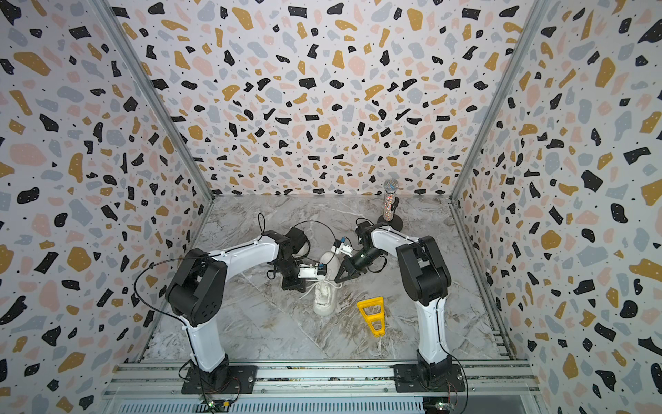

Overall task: Tie the shoes
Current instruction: Tie the shoelace on the shoe.

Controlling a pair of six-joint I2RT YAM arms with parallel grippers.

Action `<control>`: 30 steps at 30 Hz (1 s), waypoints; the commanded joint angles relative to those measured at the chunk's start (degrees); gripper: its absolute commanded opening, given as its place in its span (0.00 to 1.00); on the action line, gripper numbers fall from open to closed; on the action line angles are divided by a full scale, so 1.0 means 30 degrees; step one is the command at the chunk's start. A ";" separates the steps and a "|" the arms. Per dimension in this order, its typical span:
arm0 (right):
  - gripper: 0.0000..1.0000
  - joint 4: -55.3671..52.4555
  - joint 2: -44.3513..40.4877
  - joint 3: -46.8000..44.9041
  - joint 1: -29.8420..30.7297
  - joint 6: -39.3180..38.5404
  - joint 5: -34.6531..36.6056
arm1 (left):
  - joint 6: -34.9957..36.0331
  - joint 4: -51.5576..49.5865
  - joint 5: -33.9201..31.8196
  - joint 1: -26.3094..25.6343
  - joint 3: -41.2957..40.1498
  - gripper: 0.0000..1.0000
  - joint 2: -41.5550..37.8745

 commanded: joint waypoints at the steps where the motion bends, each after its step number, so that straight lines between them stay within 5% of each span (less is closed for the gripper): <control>1: 0.00 -0.0929 -0.1141 -0.0084 -0.0126 -0.0369 0.1518 | 0.0237 -0.0772 -0.0460 0.0337 -0.0345 0.00 -0.0204; 20: 0.00 -0.1080 -0.1579 -0.0257 -0.0114 -0.0464 0.5283 | 0.0290 -0.0582 -0.1145 0.0848 -0.0702 0.00 0.0288; 30: 0.00 -0.0878 -0.1268 0.0338 -0.0133 -0.0722 0.4115 | -0.0218 -0.0553 -0.0047 0.0895 -0.0578 0.00 -0.0166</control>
